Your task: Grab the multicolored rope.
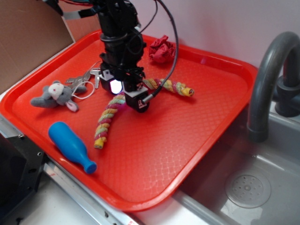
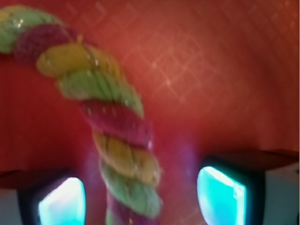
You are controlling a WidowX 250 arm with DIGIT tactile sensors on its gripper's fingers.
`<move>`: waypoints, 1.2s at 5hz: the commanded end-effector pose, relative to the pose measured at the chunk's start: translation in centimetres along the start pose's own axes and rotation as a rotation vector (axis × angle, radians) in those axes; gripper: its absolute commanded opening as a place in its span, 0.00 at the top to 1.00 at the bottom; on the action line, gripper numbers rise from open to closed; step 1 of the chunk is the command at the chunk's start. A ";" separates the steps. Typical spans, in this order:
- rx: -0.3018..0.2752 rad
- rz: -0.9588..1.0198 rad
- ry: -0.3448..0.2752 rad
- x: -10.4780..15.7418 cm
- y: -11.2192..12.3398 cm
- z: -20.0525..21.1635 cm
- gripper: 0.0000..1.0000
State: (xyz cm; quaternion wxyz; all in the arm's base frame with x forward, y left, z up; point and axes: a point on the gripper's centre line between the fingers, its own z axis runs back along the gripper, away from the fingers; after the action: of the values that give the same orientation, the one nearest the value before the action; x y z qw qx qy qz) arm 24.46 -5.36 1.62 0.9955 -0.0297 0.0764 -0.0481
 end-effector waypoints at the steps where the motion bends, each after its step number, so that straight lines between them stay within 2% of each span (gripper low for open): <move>1: 0.024 -0.037 -0.018 0.2 -1.0 -0.4 1.00; 2: 0.077 -0.011 -0.014 -0.1 -0.8 0.2 1.00; 3: 0.109 0.067 -0.045 -1.0 -0.4 4.9 1.00; 4: 0.067 0.122 -0.146 -2.3 -0.5 9.7 1.00; 5: 0.032 0.166 -0.221 -4.6 -0.7 14.4 1.00; 6: -0.009 0.220 -0.315 -8.0 -0.5 18.2 1.00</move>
State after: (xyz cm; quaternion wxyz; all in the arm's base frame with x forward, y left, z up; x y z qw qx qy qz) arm 19.41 -4.02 19.82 0.9969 -0.0231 -0.0480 0.0588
